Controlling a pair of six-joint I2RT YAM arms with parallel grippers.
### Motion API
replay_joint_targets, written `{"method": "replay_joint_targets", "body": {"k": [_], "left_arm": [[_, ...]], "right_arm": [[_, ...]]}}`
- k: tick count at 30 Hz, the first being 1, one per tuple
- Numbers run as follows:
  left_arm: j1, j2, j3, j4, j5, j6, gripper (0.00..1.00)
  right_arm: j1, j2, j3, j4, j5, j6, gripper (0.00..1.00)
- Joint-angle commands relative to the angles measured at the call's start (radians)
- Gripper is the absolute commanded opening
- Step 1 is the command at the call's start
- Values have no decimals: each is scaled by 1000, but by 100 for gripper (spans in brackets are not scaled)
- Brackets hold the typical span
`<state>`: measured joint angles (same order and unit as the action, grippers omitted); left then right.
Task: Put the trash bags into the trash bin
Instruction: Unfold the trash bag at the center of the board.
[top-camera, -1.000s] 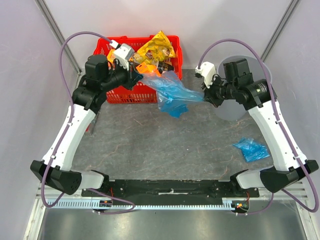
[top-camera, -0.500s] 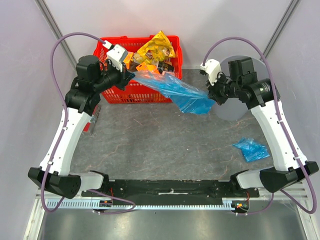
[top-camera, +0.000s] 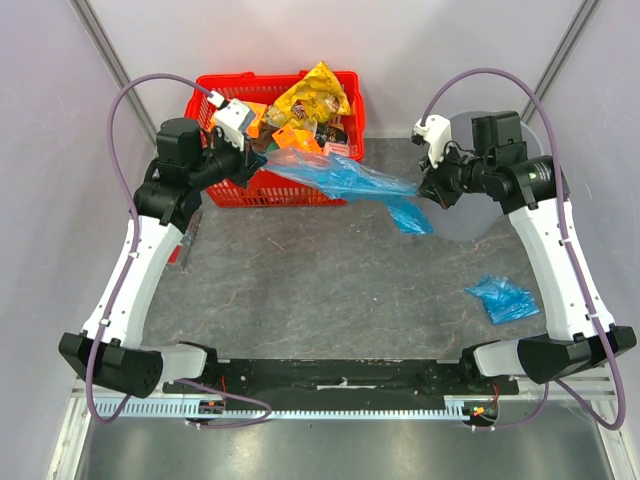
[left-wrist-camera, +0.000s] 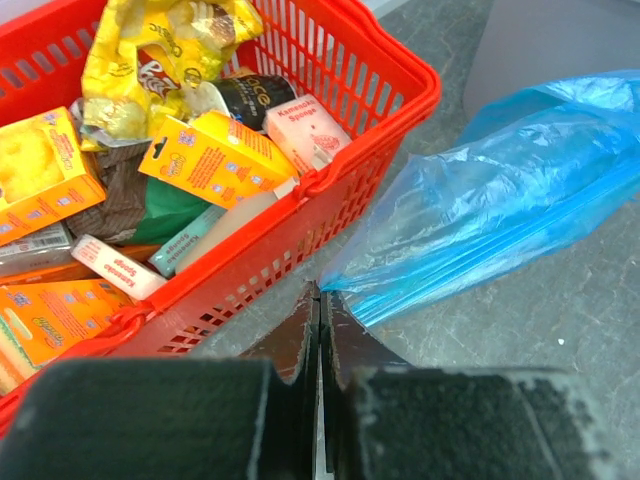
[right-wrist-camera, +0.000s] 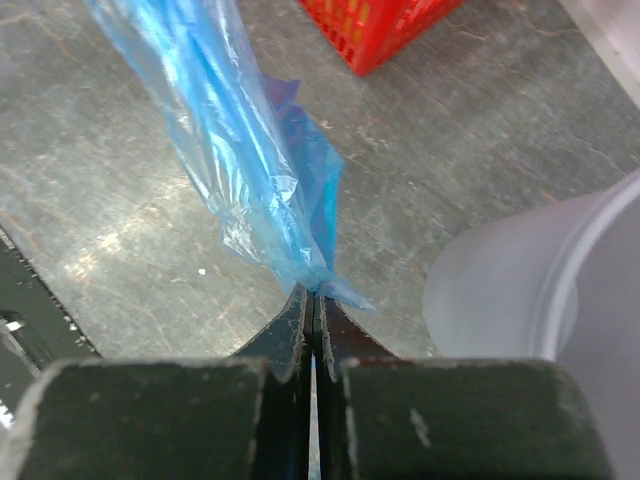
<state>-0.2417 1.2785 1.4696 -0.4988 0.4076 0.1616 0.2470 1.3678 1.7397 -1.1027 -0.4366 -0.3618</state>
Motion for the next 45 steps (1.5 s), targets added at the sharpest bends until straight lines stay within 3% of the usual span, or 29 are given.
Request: {"method": "replay_joint_targets", "body": {"k": [1, 5, 10, 17, 29, 37, 45], "left_arm": [[24, -34, -14, 54, 95, -25, 2], [24, -8, -2, 97, 233, -151, 2], [16, 48, 73, 144, 339, -361, 2], [-11, 81, 116, 158, 312, -379, 2], [-74, 100, 136, 143, 295, -358, 2], [-77, 105, 164, 126, 275, -333, 2], [-93, 113, 172, 118, 286, -346, 2]], "right_arm": [[-20, -6, -16, -68, -175, -57, 1], [-17, 28, 7, -82, -275, -66, 13], [-11, 89, 26, -31, -324, -17, 34], [-12, 120, 43, -8, -356, -9, 52], [69, 157, 80, 43, -285, 3, 61], [77, 99, 61, 35, -74, -31, 54], [104, 132, 86, 101, -257, 47, 61]]}}
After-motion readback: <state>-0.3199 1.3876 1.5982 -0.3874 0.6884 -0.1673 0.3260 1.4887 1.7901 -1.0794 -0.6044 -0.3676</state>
